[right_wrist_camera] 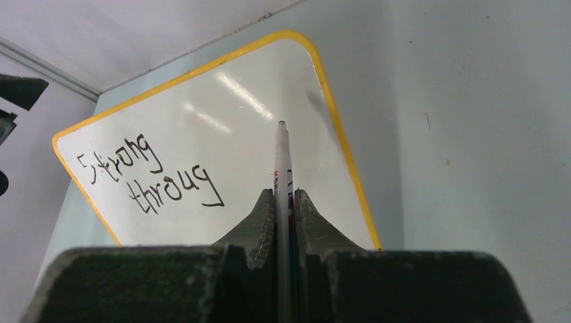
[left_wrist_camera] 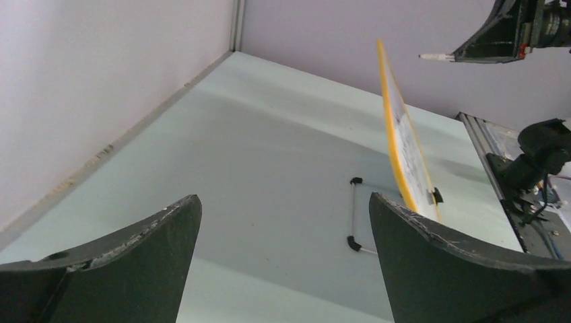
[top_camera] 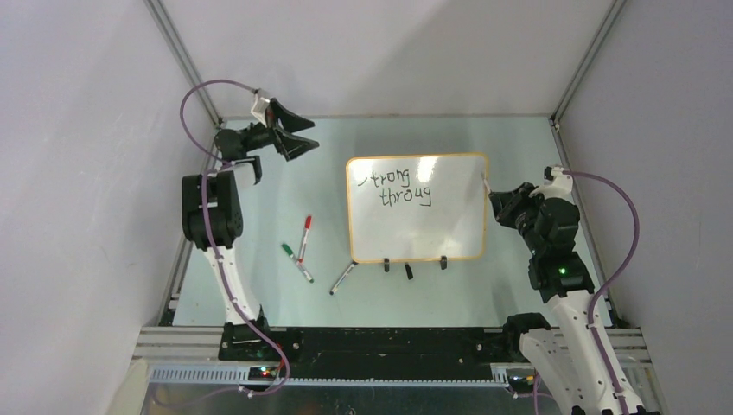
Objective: Write a sentence on the whiteboard
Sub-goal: Hold the whiteboard on the whiteboard stand.
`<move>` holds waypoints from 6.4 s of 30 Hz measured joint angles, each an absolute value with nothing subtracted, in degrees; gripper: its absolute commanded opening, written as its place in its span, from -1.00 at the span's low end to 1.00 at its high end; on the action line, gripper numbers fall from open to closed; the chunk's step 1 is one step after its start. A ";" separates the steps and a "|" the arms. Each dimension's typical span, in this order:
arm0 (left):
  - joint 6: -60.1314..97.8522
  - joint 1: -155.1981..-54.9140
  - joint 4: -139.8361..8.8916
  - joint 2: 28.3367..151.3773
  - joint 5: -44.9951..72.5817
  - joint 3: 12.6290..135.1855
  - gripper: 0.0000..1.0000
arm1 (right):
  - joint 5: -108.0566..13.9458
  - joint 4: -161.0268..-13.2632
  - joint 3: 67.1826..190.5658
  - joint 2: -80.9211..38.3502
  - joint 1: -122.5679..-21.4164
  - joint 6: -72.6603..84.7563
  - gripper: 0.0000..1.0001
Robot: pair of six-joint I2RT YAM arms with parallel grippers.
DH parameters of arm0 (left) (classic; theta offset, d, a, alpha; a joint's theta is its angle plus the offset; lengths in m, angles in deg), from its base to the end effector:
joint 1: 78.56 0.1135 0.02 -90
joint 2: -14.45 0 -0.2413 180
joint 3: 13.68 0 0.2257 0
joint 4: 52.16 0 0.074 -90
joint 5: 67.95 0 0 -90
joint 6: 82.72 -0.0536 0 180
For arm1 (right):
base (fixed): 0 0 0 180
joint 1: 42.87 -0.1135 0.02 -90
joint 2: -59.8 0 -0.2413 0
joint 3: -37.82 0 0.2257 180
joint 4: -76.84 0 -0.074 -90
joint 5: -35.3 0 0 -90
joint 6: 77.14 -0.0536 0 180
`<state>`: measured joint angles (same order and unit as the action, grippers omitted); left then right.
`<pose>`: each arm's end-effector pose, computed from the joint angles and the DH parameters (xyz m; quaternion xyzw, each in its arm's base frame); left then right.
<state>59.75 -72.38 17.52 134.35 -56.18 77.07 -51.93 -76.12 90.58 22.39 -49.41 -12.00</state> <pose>0.4053 -0.0089 0.2679 0.3406 0.5637 -0.5197 0.5442 0.1695 0.0220 0.2940 0.1083 0.7678 0.1889 0.6026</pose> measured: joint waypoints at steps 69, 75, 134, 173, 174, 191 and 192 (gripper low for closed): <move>19.33 -81.74 18.03 115.68 -7.51 37.51 -1.00 | -51.23 -76.89 90.56 23.37 -49.41 -12.17 -1.00; 22.55 -80.84 18.00 118.19 -6.41 38.62 -0.98 | -51.23 -76.89 90.56 23.39 -49.41 -12.17 -1.00; 16.08 -101.04 -22.56 101.78 39.16 37.00 0.99 | -51.28 -76.82 90.54 25.25 -49.52 -12.17 -1.00; 16.27 -103.83 -45.56 111.57 49.78 55.89 0.92 | -51.91 -76.45 90.32 25.71 -50.31 -12.15 -1.00; 16.30 -103.94 -45.77 111.75 49.78 56.15 0.91 | -51.93 -76.45 90.32 25.71 -50.31 -12.15 -1.00; 15.84 -105.95 -46.28 112.71 46.81 56.94 0.44 | -52.54 -76.45 90.32 25.73 -50.66 -12.15 -1.00; 15.79 -105.95 -46.21 112.71 46.50 56.94 0.38 | -52.57 -76.43 90.32 25.73 -50.66 -12.15 -1.00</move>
<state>15.79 -105.95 -46.21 112.71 46.50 56.94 -52.57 -76.43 90.32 25.73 -50.66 -12.15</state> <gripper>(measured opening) 0.757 0.123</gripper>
